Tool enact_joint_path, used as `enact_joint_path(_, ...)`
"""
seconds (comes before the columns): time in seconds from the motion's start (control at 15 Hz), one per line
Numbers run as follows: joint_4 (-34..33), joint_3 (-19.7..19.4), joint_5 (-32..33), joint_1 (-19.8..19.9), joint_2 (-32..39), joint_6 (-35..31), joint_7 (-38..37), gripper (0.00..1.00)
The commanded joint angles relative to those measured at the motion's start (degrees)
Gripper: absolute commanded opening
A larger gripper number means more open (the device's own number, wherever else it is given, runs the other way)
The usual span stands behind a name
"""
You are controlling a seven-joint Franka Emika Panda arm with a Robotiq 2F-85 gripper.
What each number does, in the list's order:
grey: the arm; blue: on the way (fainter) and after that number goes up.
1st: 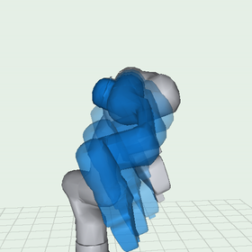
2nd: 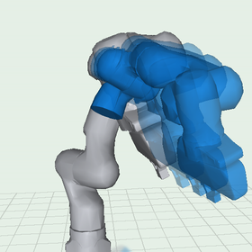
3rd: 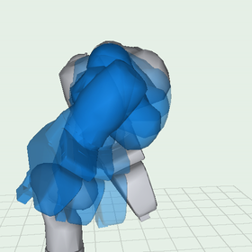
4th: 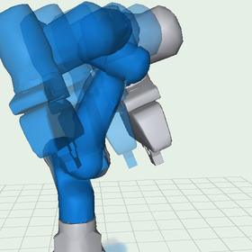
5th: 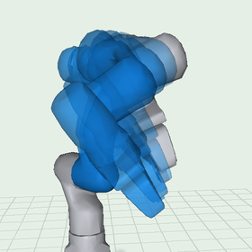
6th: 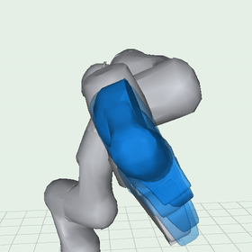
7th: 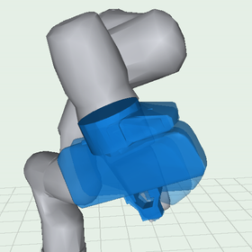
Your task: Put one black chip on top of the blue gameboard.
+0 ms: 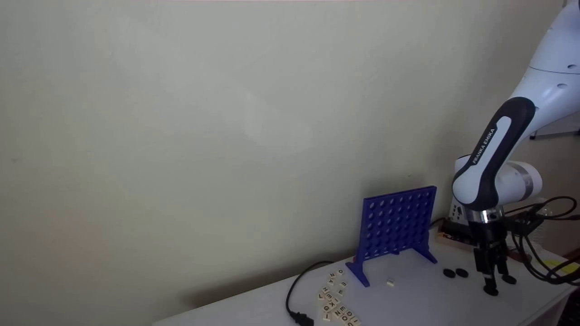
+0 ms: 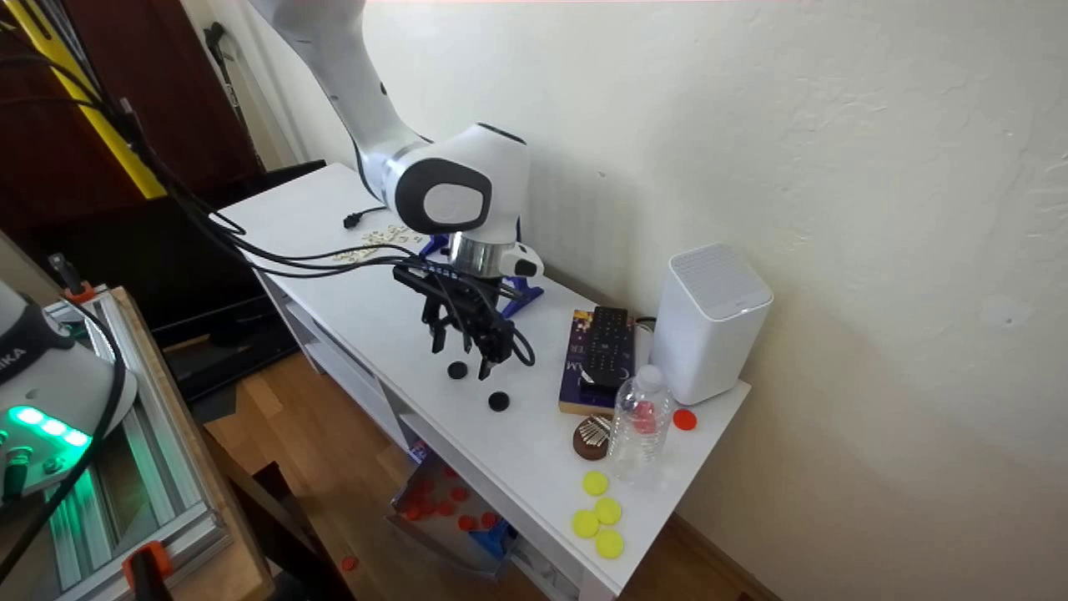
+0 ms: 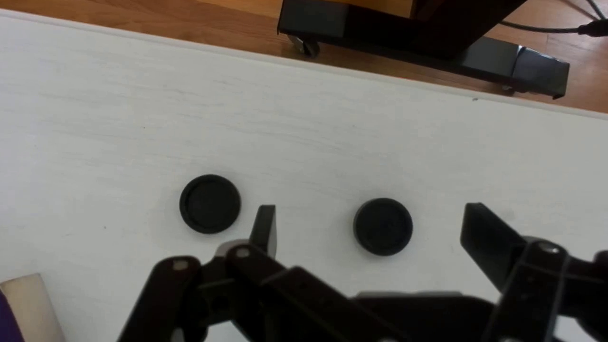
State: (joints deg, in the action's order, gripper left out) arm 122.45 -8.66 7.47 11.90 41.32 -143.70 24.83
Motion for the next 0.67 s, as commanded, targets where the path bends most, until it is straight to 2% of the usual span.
enact_joint_path(0.0, -1.94, 1.41, 1.27, 1.03, 2.06, 0.27, -1.57, 1.0)
enact_joint_path(0.27, -2.67, 1.9, 0.98, 1.03, 2.96, 0.44, -2.04, 1.0)
enact_joint_path(0.4, -3.02, 2.02, 0.99, 0.91, 3.37, 0.44, -2.34, 0.95)
enact_joint_path(0.47, -3.11, 2.05, 1.03, 0.82, 3.52, 0.4, -2.51, 0.92)
enact_joint_path(0.53, -3.22, 2.11, 1.05, 0.8, 3.63, 0.32, -2.53, 0.73)
enact_joint_path(0.6, -3.37, 2.16, 1.04, 0.79, 3.76, 0.3, -2.63, 0.69)
